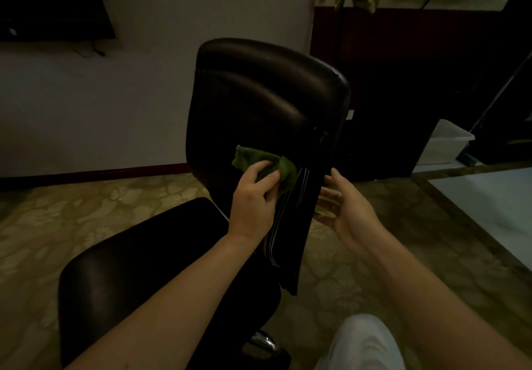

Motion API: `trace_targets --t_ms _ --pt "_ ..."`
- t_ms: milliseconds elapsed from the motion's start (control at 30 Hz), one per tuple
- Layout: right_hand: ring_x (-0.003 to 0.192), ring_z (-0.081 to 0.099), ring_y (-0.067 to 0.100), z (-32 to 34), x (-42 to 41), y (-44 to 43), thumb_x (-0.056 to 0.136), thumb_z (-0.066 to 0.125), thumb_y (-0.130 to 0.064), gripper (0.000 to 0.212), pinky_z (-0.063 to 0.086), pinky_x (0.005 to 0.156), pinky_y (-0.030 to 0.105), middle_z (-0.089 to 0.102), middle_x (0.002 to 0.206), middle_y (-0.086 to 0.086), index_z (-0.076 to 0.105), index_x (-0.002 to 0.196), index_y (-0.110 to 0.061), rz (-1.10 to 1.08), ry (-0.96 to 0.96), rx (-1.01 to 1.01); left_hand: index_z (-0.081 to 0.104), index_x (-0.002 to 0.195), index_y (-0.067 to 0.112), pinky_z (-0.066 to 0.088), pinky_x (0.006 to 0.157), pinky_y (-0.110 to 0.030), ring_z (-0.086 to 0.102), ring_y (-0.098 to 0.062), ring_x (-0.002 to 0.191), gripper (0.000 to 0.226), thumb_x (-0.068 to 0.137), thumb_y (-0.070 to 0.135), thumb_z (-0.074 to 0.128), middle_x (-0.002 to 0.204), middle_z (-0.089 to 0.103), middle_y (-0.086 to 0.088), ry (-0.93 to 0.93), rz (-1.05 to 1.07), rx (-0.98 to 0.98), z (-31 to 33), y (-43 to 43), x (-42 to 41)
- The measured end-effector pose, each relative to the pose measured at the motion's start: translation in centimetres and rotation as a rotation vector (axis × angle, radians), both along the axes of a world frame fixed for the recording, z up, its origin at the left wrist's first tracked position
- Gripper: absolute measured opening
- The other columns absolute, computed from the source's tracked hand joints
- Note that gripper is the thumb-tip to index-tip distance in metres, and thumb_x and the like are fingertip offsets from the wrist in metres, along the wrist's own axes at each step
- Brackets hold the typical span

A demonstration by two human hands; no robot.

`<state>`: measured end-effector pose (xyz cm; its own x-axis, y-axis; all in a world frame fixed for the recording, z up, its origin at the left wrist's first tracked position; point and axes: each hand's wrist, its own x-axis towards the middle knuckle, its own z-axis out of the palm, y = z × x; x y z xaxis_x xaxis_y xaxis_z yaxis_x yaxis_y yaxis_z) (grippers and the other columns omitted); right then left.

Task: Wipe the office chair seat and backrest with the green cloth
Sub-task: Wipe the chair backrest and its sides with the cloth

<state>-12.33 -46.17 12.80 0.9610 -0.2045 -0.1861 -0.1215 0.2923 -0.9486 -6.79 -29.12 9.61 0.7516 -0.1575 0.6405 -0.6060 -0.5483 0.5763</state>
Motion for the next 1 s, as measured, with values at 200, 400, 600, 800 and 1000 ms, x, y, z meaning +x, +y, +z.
trace_targets --t_ms 200,400,600,800,1000 --pt "0.100 0.070 0.028 0.6 1.0 0.3 0.085 0.068 -0.052 0.054 0.056 0.068 0.036 0.070 0.114 0.012 0.060 0.114 -0.007 -0.041 0.046 -0.090 0.073 0.117 0.005 0.051 0.103 -0.048 0.058 -0.031 0.123 0.023 0.095 0.007 0.064 0.131 0.059 -0.014 -0.083 -0.036 0.092 2.1 -0.1 1.4" --pt "0.094 0.073 0.024 0.3 1.2 0.2 0.084 0.068 -0.055 0.060 0.057 0.072 0.037 0.072 0.110 0.010 0.060 0.119 -0.007 -0.037 0.063 -0.098 0.073 0.117 0.005 0.049 0.107 -0.046 0.056 -0.030 0.125 0.024 0.093 0.005 0.067 0.132 0.058 -0.014 -0.031 0.004 0.069 -0.8 0.1 0.4" --pt "0.099 0.070 0.025 0.0 1.0 0.7 0.083 0.066 -0.059 0.056 0.057 0.084 0.044 0.069 0.115 0.010 0.061 0.116 -0.014 -0.056 0.069 -0.117 0.073 0.117 0.007 0.052 0.102 -0.045 0.059 -0.029 0.121 0.025 0.092 0.004 0.068 0.129 0.059 -0.012 0.039 0.022 0.068 -2.8 1.2 -1.3" --pt "0.097 0.070 0.026 0.2 0.9 1.1 0.079 0.066 -0.064 0.060 0.057 0.077 0.041 0.070 0.111 0.009 0.061 0.114 -0.016 -0.055 0.123 -0.091 0.072 0.119 0.004 0.051 0.103 -0.038 0.060 -0.028 0.119 0.025 0.094 0.004 0.065 0.129 0.062 -0.013 0.016 -0.027 0.064 0.8 2.0 -0.2" --pt "0.099 0.069 0.025 0.4 0.9 0.7 0.082 0.065 -0.062 0.060 0.056 0.075 0.039 0.071 0.109 0.008 0.060 0.117 -0.014 -0.038 0.132 -0.090 0.072 0.117 0.003 0.051 0.104 -0.041 0.060 -0.029 0.121 0.025 0.093 0.005 0.067 0.130 0.061 -0.015 -0.033 -0.059 0.127 2.2 0.8 0.6"
